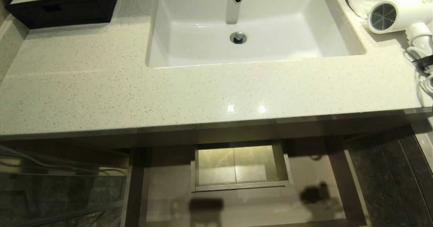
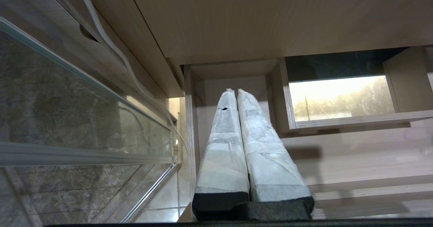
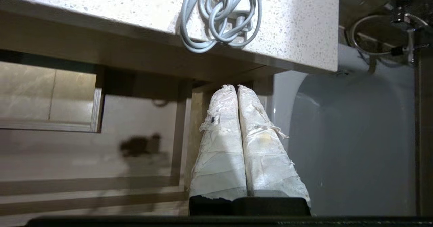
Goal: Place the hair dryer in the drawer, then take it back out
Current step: Pick up the hairdryer
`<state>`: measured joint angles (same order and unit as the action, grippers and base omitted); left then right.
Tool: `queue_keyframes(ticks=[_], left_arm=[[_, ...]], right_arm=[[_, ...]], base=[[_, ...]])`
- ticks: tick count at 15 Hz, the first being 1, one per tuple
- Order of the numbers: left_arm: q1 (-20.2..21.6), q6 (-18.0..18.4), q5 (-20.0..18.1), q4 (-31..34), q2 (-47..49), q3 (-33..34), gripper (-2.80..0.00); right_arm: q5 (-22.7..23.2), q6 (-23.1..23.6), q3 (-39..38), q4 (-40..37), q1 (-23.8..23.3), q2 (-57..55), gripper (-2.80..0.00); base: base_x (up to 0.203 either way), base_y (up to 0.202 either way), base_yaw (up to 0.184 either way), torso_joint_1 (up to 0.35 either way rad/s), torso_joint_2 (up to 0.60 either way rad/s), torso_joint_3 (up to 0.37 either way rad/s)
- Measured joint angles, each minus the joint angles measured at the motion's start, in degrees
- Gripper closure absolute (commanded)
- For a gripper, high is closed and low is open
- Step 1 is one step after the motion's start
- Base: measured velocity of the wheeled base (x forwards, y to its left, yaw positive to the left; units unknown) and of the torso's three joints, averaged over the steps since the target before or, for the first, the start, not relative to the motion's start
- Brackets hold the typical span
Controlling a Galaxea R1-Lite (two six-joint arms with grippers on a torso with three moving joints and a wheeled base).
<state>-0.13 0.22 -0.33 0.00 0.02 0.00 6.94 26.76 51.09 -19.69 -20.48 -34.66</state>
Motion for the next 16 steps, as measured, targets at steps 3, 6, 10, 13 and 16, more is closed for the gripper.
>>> queue_keyframes(ticks=[3, 6, 10, 13, 16], left_arm=[[0.0, 0.0, 0.0, 0.0, 0.0, 0.0, 0.0], [0.0, 0.0, 0.0, 0.0, 0.0, 0.0, 0.0], [0.0, 0.0, 0.0, 0.0, 0.0, 0.0, 0.0], [0.0, 0.0, 0.0, 0.0, 0.0, 0.0, 0.0], [0.0, 0.0, 0.0, 0.0, 0.0, 0.0, 0.0]], right_arm=[[0.1, -0.2, 3.0, -3.3, -0.1, -2.3, 0.0], [0.2, -1.9, 6.7, -4.9, -0.5, -5.0, -2.8], [-0.1, -9.8, 11.7, -5.3, -1.1, -9.2, -2.8], [0.0, -10.0, 12.3, -4.9, -1.3, -10.3, -2.8], [0.0, -9.9, 11.5, -4.7, -1.8, -10.0, -2.8]], base=[[0.0, 0.0, 0.0, 0.0, 0.0, 0.0], [0.0, 0.0, 0.0, 0.0, 0.0, 0.0], [0.0, 0.0, 0.0, 0.0, 0.0, 0.0], [0.0, 0.0, 0.0, 0.0, 0.0, 0.0], [0.0, 0.0, 0.0, 0.0, 0.0, 0.0]])
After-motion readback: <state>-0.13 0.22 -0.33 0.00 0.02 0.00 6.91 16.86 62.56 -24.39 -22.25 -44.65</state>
